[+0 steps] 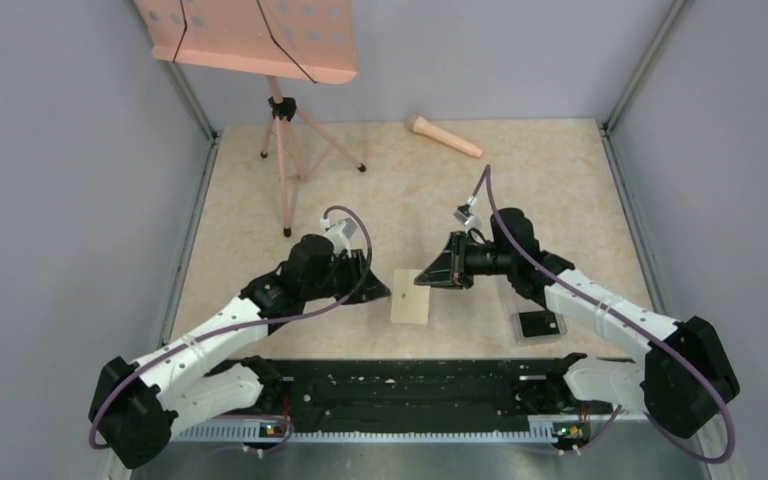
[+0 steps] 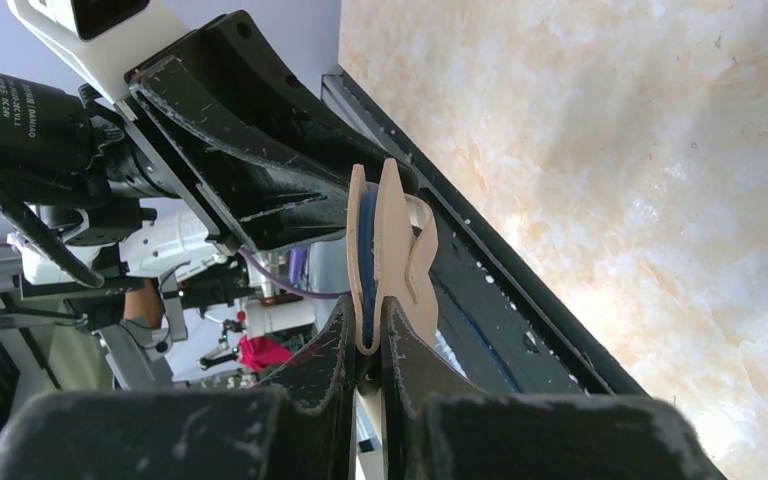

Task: Put the credit cards into the card holder
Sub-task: Open the card holder at the center of the board.

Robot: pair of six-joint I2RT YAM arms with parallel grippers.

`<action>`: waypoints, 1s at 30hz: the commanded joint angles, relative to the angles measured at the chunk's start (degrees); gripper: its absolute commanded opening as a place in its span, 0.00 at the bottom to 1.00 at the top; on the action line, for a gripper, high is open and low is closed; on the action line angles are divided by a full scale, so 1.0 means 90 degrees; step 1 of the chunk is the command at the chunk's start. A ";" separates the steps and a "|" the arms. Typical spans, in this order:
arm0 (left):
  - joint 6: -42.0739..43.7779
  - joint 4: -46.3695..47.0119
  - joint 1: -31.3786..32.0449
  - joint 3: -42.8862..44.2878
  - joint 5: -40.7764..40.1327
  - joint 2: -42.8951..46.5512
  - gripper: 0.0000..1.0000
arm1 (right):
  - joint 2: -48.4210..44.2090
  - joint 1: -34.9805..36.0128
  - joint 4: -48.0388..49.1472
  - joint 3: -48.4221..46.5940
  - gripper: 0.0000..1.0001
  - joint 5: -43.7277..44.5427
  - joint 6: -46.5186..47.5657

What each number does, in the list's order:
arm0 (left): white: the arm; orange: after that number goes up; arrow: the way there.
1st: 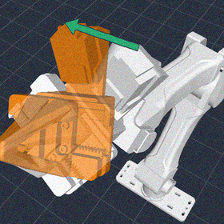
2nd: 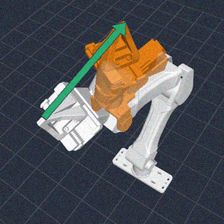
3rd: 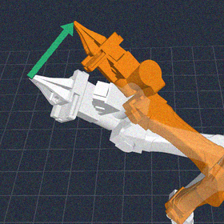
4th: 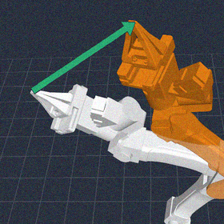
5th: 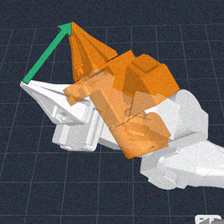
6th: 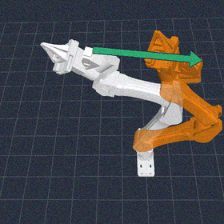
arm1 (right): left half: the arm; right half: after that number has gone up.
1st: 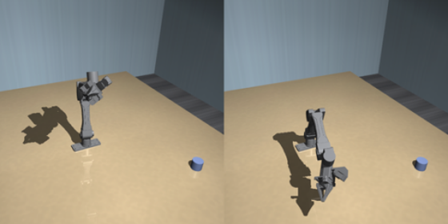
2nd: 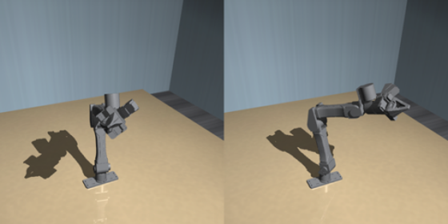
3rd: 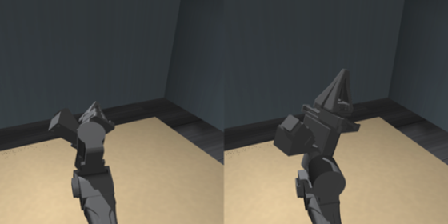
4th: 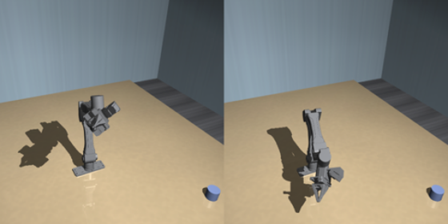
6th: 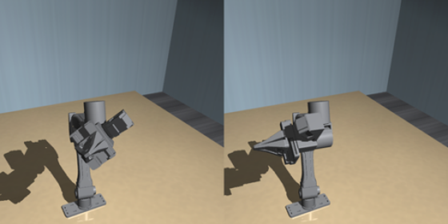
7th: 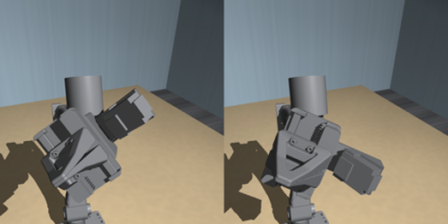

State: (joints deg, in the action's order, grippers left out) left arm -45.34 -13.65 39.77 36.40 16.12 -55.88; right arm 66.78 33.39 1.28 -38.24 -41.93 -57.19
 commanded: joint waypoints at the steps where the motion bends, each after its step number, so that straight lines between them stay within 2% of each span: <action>1: 0.0006 0.0296 -0.0034 -0.0072 0.0150 -0.0010 0.30 | -0.0218 0.0071 0.0390 -0.0002 0.00 -0.0094 -0.0107; 7: -0.0012 0.0265 -0.0034 -0.0099 0.0229 -0.0033 0.34 | -0.0225 0.0072 0.0453 0.0001 0.00 -0.0077 -0.0149; 10: -0.0014 0.0249 -0.0034 -0.0124 0.0225 -0.0060 0.32 | -0.0232 0.0070 0.0459 0.0002 0.00 -0.0082 -0.0159; 12: 0.0029 0.0183 -0.0027 -0.0123 0.0231 -0.0075 0.26 | -0.0244 0.0074 0.0428 0.0018 0.00 -0.0079 -0.0151; 16: 0.0146 -0.0027 -0.0034 -0.0014 0.0172 -0.0126 0.00 | -0.0321 0.0075 0.0378 0.0039 0.00 -0.0028 -0.0135; 20: 0.0310 -0.0304 -0.0034 0.0198 -0.0016 0.0036 0.00 | -0.0335 0.0075 0.0303 0.0031 0.00 0.0017 0.0005; 22: 0.0575 -0.0615 -0.0034 0.0465 -0.0177 0.0214 0.00 | -0.0378 0.0072 0.0239 0.0005 0.12 0.0036 0.0159; 24: 0.0937 -0.0858 -0.0033 0.0779 -0.0224 0.0395 0.00 | -0.0451 0.0071 0.0136 -0.0014 0.40 0.0071 0.0363; 26: 0.1355 -0.1016 -0.0034 0.1109 -0.0118 0.0545 0.00 | -0.0563 0.0071 -0.0007 -0.0098 0.61 0.0120 0.0550; 29: 0.2016 -0.1441 -0.0034 0.1754 0.0276 0.0647 0.00 | -0.0770 0.0065 -0.0328 -0.0326 0.82 0.0304 0.0937; 30: 0.2281 -0.1609 -0.0032 0.2002 0.0469 0.0626 0.00 | -0.0842 0.0061 -0.0408 -0.0397 0.85 0.0353 0.1085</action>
State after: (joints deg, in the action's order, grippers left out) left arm -35.16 -24.25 39.72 45.82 16.12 -52.25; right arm 62.98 33.39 -0.08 -38.30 -40.62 -53.39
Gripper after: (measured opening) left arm 0.040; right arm 0.788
